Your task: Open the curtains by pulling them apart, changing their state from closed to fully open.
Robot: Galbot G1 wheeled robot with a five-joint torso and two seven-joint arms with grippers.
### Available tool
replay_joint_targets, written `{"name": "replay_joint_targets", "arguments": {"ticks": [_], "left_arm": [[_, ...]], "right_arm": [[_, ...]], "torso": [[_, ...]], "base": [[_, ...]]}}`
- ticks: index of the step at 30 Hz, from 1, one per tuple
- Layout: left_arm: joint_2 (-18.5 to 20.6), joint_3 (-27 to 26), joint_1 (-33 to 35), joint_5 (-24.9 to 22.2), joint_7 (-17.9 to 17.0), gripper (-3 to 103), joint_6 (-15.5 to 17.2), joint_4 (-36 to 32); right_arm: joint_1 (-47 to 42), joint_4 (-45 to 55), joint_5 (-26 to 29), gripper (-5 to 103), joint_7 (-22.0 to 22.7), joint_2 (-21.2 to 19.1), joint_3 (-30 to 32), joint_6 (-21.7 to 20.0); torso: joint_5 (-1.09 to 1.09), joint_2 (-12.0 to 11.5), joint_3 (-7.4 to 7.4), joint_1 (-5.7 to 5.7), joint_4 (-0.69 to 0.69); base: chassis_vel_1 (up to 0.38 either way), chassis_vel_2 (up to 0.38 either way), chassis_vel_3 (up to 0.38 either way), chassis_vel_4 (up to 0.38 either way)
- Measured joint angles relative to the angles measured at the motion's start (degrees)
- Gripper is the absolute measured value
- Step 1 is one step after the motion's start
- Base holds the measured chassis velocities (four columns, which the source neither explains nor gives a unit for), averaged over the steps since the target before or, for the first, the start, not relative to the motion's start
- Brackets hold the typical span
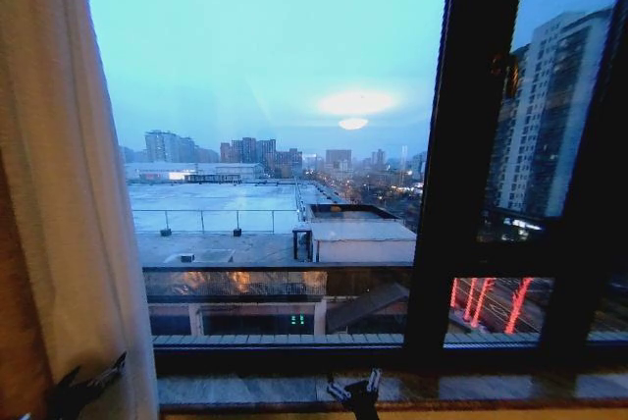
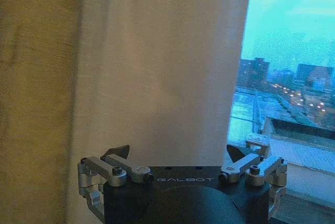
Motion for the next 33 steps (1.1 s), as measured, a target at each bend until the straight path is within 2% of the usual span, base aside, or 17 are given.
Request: {"name": "replay_joint_targets", "arguments": {"ticks": [4,14,20,33], "left_arm": [[-1.18,2.84,-0.44,0.72,-3.00,100,0.19,-1.45],[-2.63,5.54,0.06,5.48,-6.49,100,-1.28,-1.68],[-3.53,6.22,0.23,7.23,-6.21,100,-2.02,-1.45],[-4.23,6.18,0.39,8.50,-4.16,100,-2.75,-1.08]], "right_arm": [[0.71,0.08,1.09,100,0.71,0.00,0.32,-1.24],[0.36,-0.32,3.09,100,1.61,0.00,0.34,-3.10],[0.28,0.09,4.47,100,1.65,0.00,1.68,-4.43],[1.25,-0.35,5.82,100,0.39,0.00,2.22,-4.62]], "torso": [[0.01,0.00,0.00,0.00,0.00],[0.00,0.00,0.00,0.00,0.03],[0.00,0.00,0.00,0.00,0.02],[-0.02,0.00,0.00,0.01,0.03]], "base": [[0.000,0.000,0.000,0.000],[0.000,0.000,0.000,0.000],[0.000,0.000,0.000,0.000],[-0.027,-0.024,0.026,0.028]]}}
